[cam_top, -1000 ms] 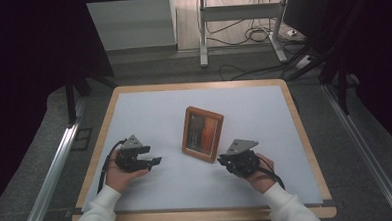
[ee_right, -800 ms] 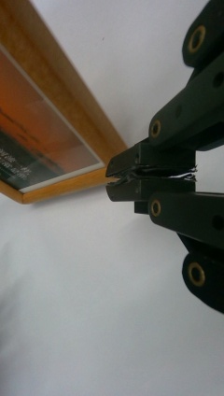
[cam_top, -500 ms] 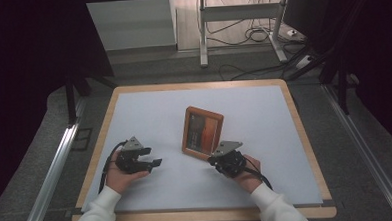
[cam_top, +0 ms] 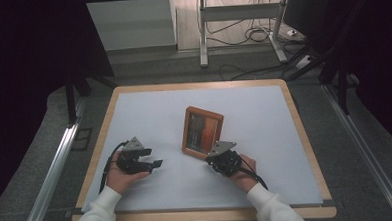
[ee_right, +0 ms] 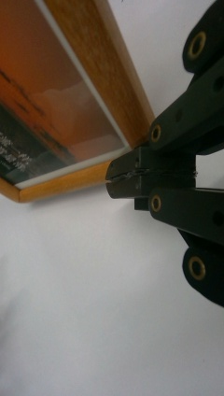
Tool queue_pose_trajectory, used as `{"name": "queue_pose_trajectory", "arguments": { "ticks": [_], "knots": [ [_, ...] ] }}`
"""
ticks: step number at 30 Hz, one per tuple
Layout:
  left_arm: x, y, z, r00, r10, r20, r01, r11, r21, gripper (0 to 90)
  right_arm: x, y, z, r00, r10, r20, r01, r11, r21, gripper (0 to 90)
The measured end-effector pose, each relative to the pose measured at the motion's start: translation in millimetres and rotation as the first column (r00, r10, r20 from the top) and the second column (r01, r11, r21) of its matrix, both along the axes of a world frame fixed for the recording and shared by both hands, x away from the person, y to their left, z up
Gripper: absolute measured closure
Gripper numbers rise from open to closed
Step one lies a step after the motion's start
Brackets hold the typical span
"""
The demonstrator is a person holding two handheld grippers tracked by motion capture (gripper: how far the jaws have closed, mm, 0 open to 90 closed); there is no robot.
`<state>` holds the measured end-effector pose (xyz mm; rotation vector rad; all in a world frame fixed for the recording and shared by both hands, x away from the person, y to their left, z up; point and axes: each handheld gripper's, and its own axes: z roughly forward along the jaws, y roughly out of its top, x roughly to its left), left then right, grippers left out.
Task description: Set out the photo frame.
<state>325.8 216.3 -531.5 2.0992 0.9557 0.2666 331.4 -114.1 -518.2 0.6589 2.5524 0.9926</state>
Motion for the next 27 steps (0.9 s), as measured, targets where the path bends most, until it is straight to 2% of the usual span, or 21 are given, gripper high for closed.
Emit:
{"name": "queue_pose_trajectory", "arguments": {
  "ticks": [11,27],
  "knots": [
    [-1.0,0.1,1.1,0.9999,0.003,0.011,-0.003,1.0,-0.003,32.0,2.2,-3.7,-1.1,1.0,0.0,-0.004,0.0,1.0,-0.002,89.9],
    [-0.5,0.2,0.7,1.0,0.0,0.007,0.0,1.0,-0.002,31.7,7.1,-13.3,-0.4,0.999,-0.045,0.0,0.045,0.999,-0.003,89.9]
  ]
}}
